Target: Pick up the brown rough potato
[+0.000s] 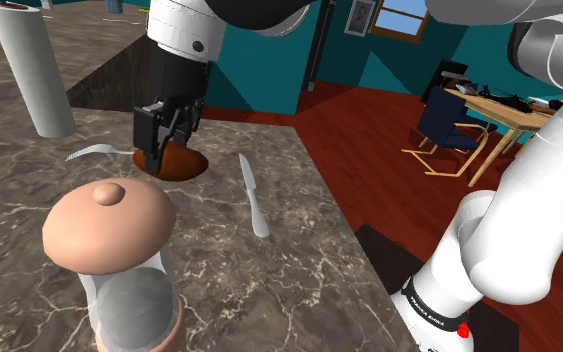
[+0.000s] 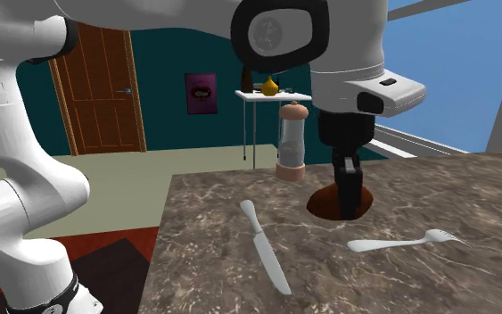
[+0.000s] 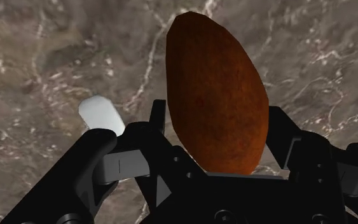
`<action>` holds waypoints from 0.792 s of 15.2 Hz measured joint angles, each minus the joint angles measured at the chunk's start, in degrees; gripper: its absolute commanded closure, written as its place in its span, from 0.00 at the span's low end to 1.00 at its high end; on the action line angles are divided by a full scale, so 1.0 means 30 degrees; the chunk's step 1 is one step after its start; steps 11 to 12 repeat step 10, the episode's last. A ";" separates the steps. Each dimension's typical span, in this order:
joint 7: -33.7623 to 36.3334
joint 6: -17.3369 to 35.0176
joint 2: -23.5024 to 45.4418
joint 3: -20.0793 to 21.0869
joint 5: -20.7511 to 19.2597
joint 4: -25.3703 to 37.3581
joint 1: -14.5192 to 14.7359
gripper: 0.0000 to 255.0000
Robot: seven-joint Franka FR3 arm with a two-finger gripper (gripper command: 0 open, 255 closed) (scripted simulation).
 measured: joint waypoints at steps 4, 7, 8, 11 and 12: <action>0.0075 -0.1011 -0.0123 -0.0036 -0.0003 0.0898 -0.0039 1.00; 0.0193 -0.1813 -0.0090 -0.0042 -0.0056 0.1737 -0.0044 1.00; 0.0224 -0.2046 -0.0050 -0.0047 -0.0082 0.2007 -0.0049 1.00; 0.0293 -0.2439 -0.0015 -0.0045 -0.0116 0.2437 -0.0046 1.00; 0.0293 -0.2439 -0.0015 -0.0045 -0.0116 0.2437 -0.0046 1.00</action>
